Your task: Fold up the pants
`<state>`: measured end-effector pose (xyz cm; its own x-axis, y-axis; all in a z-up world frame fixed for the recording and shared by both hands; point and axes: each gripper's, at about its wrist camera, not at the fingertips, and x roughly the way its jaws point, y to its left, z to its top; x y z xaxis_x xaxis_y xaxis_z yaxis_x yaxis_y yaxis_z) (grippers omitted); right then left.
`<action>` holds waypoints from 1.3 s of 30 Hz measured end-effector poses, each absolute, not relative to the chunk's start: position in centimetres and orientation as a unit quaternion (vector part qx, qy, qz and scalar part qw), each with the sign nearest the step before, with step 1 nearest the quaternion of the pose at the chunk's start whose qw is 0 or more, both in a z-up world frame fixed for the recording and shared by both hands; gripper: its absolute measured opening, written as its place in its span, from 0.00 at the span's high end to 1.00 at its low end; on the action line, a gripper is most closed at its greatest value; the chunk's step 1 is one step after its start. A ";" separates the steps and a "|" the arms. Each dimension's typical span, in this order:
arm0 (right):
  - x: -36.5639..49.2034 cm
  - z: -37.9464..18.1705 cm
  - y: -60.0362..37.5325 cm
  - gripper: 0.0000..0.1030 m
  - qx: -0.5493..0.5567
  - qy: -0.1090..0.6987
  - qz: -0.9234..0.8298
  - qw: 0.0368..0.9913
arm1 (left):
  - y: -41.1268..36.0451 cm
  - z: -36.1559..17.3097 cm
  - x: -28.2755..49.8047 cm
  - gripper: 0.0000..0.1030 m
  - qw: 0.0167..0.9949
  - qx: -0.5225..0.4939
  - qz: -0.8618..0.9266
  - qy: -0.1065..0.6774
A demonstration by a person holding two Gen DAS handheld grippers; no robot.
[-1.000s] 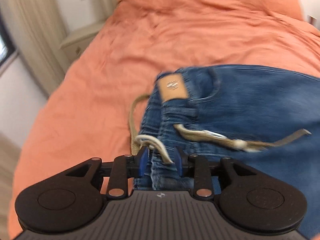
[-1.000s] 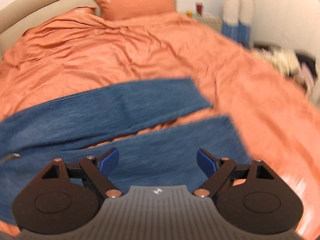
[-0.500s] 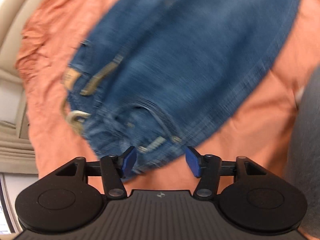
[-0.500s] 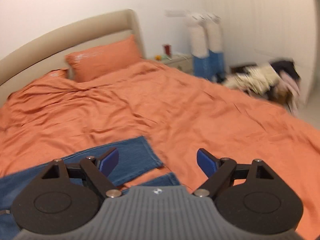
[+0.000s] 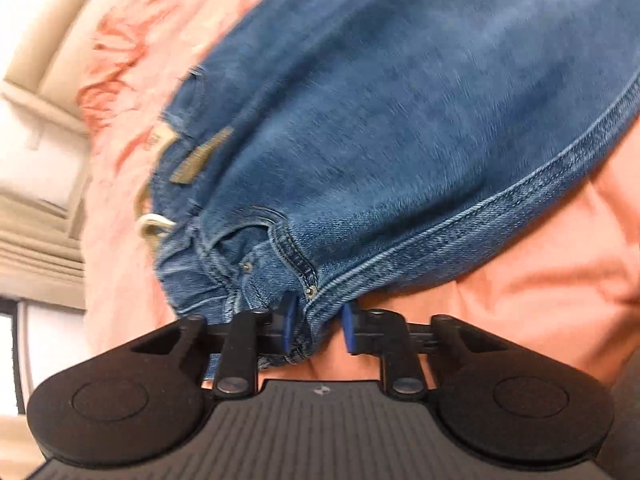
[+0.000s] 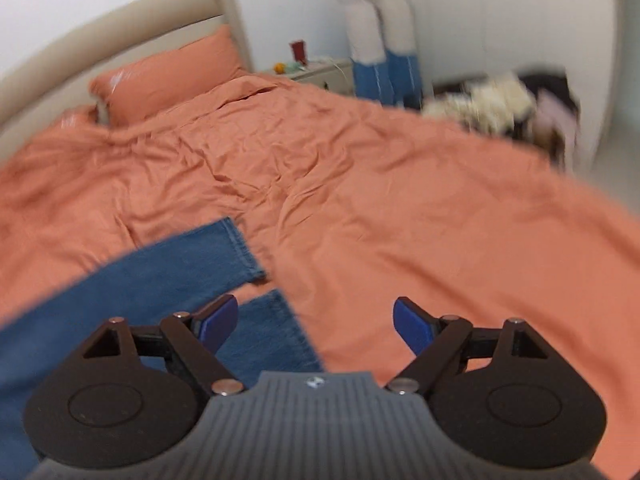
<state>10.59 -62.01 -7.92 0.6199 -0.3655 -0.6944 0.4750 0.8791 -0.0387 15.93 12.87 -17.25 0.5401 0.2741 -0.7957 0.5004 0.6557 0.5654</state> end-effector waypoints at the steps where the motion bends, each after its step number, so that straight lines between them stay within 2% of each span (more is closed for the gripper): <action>1: 10.9 -8.6 -61.5 0.22 0.017 0.382 -0.222 0.897 | 12.8 -16.8 15.5 0.84 0.784 0.405 -0.062 0.466; 4: 10.8 -10.8 -59.7 0.25 -0.107 0.420 -0.167 0.886 | 13.1 -14.8 15.6 0.87 0.815 0.365 -0.037 0.449; 6: 10.4 -12.1 -58.8 0.25 -0.143 0.438 -0.134 0.877 | 13.2 -13.0 15.4 0.88 0.836 0.332 -0.020 0.436; 8: 9.5 -13.1 -58.3 0.37 -0.164 0.429 -0.091 0.884 | 13.2 -11.3 15.4 0.88 0.855 0.296 -0.005 0.426; 9: 9.0 -13.4 -57.9 0.49 -0.174 0.417 -0.063 0.890 | 13.3 -10.5 15.5 0.88 0.863 0.277 0.001 0.423; 12: 7.5 -14.6 -55.9 0.54 -0.247 0.389 0.023 0.887 | 13.2 -8.5 16.2 0.88 0.879 0.226 0.021 0.420; 14: 6.9 -16.4 -53.5 0.65 -0.343 0.386 0.065 0.854 | 13.1 -7.6 16.6 0.88 0.884 0.208 0.031 0.417; 15: 6.7 -17.3 -52.7 0.77 -0.374 0.389 0.087 0.837 | 13.0 -7.3 16.7 0.88 0.886 0.206 0.035 0.415; 16: 6.6 -18.1 -52.1 0.81 -0.390 0.394 0.107 0.826 | 12.8 -7.1 16.8 0.88 0.886 0.205 0.039 0.414; 22: 6.9 -21.6 -50.3 0.82 -0.438 0.402 0.156 0.789 | 12.7 -6.6 16.3 0.89 0.887 0.195 0.056 0.414; 23: 6.9 -22.0 -50.3 0.84 -0.441 0.401 0.155 0.788 | 12.8 -6.6 16.3 0.89 0.888 0.192 0.060 0.414; 24: 7.1 -22.1 -50.4 0.94 -0.441 0.398 0.152 0.790 | 12.8 -6.6 16.2 0.89 0.889 0.188 0.063 0.413; 25: 7.1 -22.1 -50.4 0.99 -0.437 0.391 0.149 0.796 | 12.9 -6.6 16.2 0.89 0.890 0.183 0.066 0.412; 26: 7.2 -22.2 -50.5 1.00 -0.432 0.385 0.146 0.802 | 13.0 -6.6 16.1 0.88 0.891 0.179 0.068 0.411; 32: 8.4 -18.0 -51.4 1.00 -0.385 0.356 0.120 0.843 | 13.1 -5.9 16.7 0.89 0.899 0.170 0.083 0.395; 39: 15.1 -10.8 -52.0 1.00 -0.348 0.306 0.056 0.884 | 12.7 -2.6 20.9 0.93 0.908 0.186 0.096 0.364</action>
